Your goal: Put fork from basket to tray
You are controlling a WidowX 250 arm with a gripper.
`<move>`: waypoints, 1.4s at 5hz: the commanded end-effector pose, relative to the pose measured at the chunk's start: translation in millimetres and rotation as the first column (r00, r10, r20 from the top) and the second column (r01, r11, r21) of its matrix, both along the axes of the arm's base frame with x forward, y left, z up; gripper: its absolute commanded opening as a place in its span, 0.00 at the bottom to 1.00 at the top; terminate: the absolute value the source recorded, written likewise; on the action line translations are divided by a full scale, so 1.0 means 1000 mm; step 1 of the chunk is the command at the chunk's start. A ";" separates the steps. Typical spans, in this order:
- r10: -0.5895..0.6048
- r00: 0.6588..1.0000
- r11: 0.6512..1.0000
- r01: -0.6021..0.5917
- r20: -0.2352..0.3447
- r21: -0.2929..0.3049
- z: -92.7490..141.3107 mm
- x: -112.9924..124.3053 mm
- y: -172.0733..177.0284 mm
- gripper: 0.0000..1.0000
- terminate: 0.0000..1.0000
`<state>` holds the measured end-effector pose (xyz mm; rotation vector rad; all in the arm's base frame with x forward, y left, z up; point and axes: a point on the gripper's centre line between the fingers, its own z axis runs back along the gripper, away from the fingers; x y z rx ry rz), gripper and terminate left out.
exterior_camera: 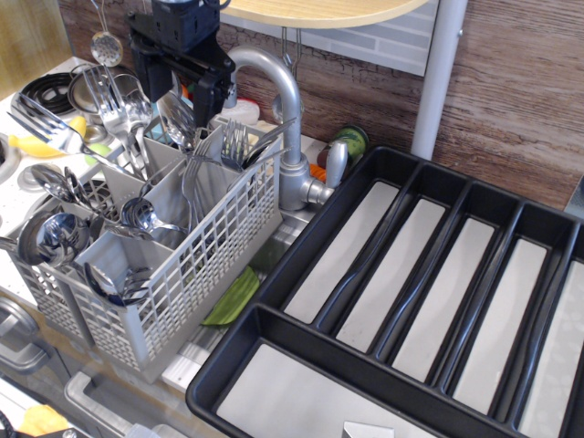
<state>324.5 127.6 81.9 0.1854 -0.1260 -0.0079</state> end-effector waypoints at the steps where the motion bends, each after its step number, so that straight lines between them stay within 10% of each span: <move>1: 0.017 0.996 1.000 -0.018 0.084 0.023 0.002 0.009 0.007 1.00 0.00; 2: 0.027 0.992 0.999 -0.031 0.120 0.036 -0.010 0.007 0.014 1.00 0.00; 3: 0.049 0.994 0.999 -0.047 0.103 -0.016 -0.019 0.008 0.015 0.00 0.00; 5: 0.068 0.994 0.997 -0.064 0.086 -0.041 0.004 0.011 0.009 0.00 0.00; 7: 0.133 0.990 0.991 -0.133 -0.049 -0.002 0.089 0.006 -0.020 0.00 0.00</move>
